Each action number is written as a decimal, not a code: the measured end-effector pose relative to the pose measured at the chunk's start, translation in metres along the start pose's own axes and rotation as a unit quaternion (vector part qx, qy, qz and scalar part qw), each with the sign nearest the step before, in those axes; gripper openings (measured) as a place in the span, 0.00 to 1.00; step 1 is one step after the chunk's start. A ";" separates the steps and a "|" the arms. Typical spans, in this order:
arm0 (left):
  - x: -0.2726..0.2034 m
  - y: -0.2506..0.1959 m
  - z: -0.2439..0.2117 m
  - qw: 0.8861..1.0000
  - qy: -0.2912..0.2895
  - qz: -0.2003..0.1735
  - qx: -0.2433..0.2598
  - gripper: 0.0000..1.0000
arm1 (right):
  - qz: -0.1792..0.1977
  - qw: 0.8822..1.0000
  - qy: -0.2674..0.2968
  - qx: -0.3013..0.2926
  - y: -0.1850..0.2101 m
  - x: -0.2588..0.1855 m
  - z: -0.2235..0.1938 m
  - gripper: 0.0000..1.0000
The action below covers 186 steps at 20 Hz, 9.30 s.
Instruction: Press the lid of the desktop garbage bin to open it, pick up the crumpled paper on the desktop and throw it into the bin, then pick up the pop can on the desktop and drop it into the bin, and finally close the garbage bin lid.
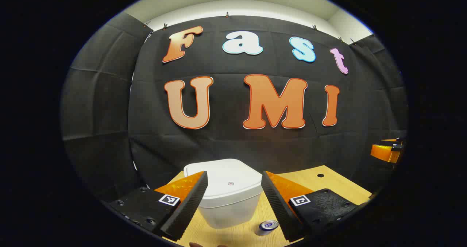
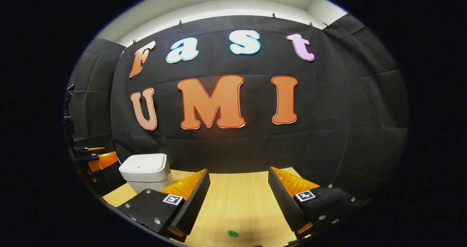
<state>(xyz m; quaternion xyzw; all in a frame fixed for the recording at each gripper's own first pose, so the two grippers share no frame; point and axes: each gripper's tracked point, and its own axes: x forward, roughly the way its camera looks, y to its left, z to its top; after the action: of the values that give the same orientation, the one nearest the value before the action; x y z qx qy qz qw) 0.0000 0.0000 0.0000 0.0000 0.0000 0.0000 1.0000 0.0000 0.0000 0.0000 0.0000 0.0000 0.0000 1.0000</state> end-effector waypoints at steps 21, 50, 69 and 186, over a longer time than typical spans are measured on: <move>-0.008 0.007 0.009 1.000 -0.008 0.000 -0.002 0.94 | 0.006 1.000 -0.003 -0.002 0.008 -0.005 0.004 0.95; -0.006 0.009 0.012 1.000 -0.006 0.005 0.000 0.94 | 0.000 1.000 -0.009 0.003 0.004 -0.007 0.008 0.95; 0.010 0.015 0.010 1.000 0.013 -0.007 -0.001 0.00 | 0.002 1.000 -0.003 0.010 0.005 0.013 0.008 0.95; 0.012 0.083 -0.097 0.986 0.163 0.018 -0.025 0.93 | 0.028 0.874 0.478 -0.083 -0.031 0.017 -0.333 0.07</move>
<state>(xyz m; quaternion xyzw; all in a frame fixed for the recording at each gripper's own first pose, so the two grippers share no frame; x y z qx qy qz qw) 0.0117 0.0827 -0.0975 -0.0249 0.1632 0.0176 0.9861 0.0168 -0.0311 -0.3329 -0.0833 0.4779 0.0283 0.8740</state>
